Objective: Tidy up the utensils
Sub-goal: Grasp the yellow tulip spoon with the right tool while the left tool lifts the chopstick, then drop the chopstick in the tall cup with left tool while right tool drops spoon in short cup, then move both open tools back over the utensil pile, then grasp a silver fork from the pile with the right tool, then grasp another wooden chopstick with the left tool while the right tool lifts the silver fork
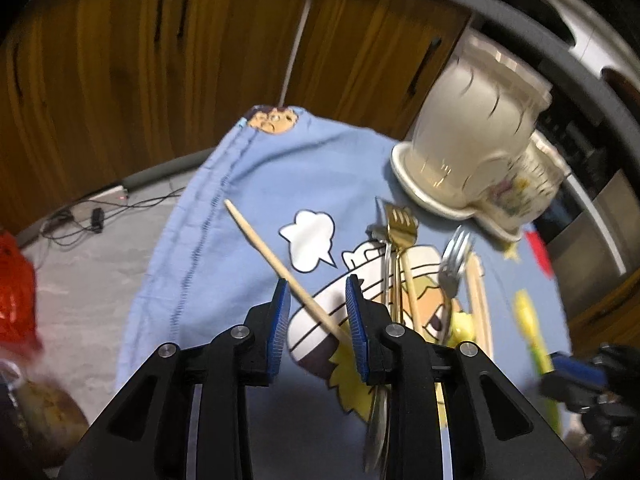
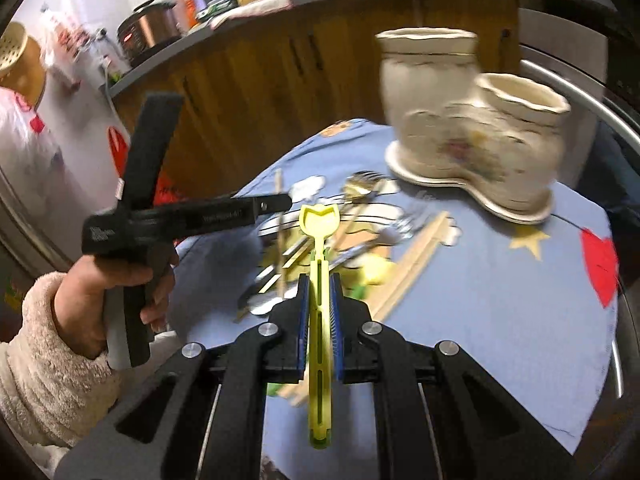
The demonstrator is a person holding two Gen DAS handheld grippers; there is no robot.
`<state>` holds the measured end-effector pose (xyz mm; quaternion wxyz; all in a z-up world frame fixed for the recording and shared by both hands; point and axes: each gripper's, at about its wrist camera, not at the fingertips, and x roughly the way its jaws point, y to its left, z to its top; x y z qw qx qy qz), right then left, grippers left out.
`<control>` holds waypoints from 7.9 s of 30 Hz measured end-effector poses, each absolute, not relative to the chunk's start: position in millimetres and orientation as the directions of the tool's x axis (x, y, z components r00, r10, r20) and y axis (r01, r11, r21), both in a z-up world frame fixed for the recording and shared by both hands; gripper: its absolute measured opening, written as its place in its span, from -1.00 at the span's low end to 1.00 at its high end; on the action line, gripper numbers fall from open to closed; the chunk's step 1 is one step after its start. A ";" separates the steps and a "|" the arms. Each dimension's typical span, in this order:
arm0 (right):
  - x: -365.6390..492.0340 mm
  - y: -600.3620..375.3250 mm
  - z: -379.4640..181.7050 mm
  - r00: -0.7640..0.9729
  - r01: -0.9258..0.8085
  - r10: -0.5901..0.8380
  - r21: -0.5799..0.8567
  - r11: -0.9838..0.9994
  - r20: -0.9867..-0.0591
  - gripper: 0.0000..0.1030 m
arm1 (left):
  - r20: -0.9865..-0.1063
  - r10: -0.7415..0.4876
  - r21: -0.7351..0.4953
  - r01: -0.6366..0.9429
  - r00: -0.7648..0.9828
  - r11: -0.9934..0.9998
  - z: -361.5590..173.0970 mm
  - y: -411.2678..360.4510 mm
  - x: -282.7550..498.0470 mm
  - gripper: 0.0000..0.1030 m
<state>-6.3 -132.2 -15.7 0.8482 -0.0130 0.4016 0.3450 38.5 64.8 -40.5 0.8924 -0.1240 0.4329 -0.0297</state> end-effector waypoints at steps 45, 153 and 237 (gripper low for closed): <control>121.5 -239.8 72.9 0.767 -0.522 0.624 0.419 0.743 -0.151 -0.81 | -0.169 -0.353 -0.162 0.328 0.920 0.931 140.1 -16.7 117.8 -0.90; 55.9 -107.3 -44.4 0.580 -0.481 0.406 0.106 0.870 -0.706 -0.20 | -0.474 -0.098 -0.173 0.017 0.875 0.985 -17.8 87.5 10.6 0.90; 24.0 -270.9 37.4 0.670 -0.477 0.605 0.374 0.795 -0.431 -0.95 | -0.545 -0.228 -0.018 0.260 0.807 0.965 10.9 -23.6 33.7 -0.90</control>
